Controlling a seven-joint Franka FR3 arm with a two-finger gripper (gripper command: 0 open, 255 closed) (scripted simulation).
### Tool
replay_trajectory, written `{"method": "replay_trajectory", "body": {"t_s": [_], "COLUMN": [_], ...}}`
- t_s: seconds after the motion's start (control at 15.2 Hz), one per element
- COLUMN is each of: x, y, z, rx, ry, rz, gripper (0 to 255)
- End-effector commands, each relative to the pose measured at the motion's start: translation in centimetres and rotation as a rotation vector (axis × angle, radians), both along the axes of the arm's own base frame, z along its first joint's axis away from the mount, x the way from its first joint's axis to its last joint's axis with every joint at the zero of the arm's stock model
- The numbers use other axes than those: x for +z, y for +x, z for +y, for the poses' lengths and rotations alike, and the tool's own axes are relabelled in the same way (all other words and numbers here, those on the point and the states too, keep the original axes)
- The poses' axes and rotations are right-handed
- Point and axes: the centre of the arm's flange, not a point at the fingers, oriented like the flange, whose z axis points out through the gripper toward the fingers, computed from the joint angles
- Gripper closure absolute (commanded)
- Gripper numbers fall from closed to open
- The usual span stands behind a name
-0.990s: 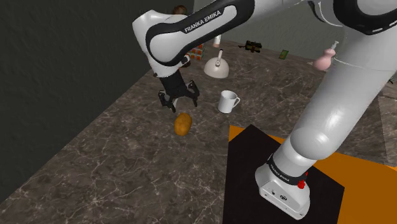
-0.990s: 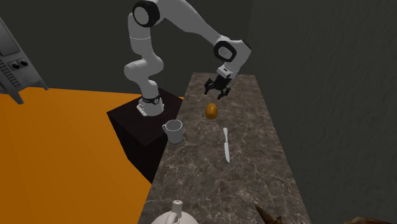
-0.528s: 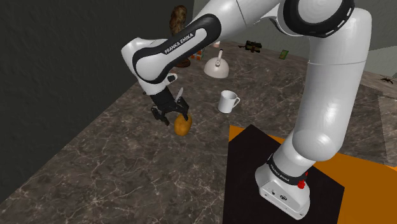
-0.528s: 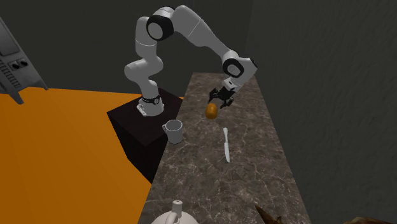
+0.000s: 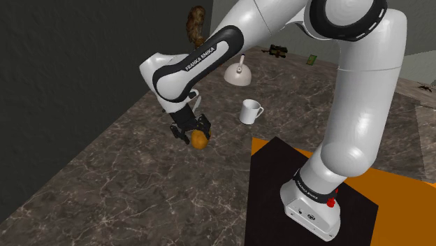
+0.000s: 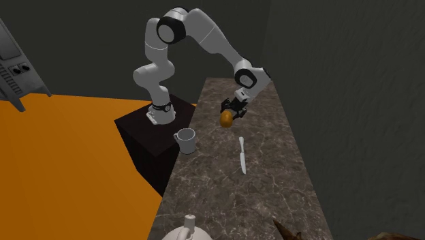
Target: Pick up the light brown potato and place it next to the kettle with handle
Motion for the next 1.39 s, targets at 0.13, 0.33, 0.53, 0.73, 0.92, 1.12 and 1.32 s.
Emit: {"method": "replay_trajectory", "body": {"t_s": [0.13,0.33,0.53,0.73,0.92,1.12,1.32], "x": [-0.1,-0.1,-0.1,-0.1,-0.1,1.5,3.1], "y": [0.0,0.0,0.0,0.0,0.0,0.0,0.0], "z": [0.0,0.0,0.0,0.0,0.0,0.0,0.0], "rx": [0.000,0.000,0.000,0.000,0.000,0.000,0.000], "ry": [0.000,0.000,0.000,0.000,0.000,0.000,0.000], "rz": [0.000,0.000,0.000,0.000,0.000,0.000,0.000], "gripper": [0,255,255,255,255,255,255]}}
